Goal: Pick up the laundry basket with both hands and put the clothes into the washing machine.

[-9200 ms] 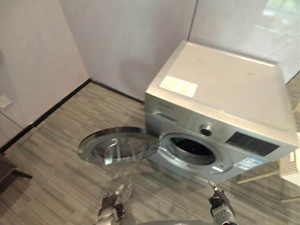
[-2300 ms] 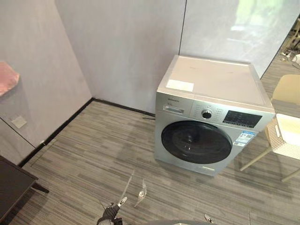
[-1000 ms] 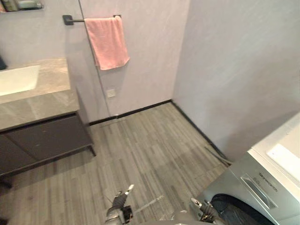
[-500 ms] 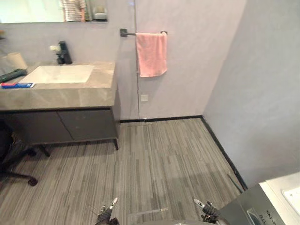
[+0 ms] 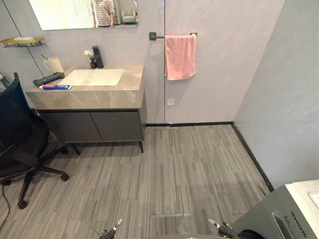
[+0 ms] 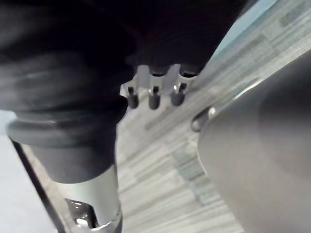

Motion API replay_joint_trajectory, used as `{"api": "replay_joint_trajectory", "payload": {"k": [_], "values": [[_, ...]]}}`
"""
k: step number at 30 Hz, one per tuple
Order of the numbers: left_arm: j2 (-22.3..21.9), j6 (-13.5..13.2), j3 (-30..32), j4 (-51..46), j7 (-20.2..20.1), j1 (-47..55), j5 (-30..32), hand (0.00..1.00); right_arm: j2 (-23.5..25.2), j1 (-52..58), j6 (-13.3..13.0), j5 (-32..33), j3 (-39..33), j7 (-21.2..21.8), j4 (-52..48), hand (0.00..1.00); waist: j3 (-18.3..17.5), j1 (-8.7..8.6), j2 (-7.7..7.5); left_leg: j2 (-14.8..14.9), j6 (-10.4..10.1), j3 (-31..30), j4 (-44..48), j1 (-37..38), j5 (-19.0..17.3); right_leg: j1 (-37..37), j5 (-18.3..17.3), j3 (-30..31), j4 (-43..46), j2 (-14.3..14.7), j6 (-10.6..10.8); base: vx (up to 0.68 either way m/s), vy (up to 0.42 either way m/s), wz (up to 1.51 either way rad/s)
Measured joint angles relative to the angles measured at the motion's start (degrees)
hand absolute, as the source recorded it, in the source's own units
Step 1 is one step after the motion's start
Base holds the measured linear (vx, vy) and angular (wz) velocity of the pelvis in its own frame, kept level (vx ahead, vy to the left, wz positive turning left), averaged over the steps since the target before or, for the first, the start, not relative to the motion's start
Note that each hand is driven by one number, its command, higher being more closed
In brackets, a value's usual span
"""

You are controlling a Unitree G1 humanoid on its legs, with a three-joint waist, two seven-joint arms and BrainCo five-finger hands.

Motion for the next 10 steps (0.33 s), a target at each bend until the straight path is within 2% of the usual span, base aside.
{"api": "replay_joint_trajectory", "payload": {"k": [4,10], "values": [[-0.1,-0.1,-5.0,0.0,-0.1,-0.7,0.6,0.00,-0.4,0.1,0.0,-0.1,0.0,0.0,0.0,0.00,0.0,-0.33,0.33,0.0,-0.4,-0.4,-3.6,1.1,0.5,0.1,0.0,-0.3,-0.7,0.4,0.0,0.00,-0.006,0.03],[0.6,-0.1,-7.4,0.3,-2.8,-1.1,-1.5,0.00,-0.6,0.4,0.4,-1.4,-3.0,0.1,1.7,0.00,-0.1,-0.34,0.25,0.7,-0.4,-1.5,-3.7,1.0,0.5,0.4,0.1,-0.4,-2.5,1.5,0.1,0.02,-0.007,-0.08]]}}
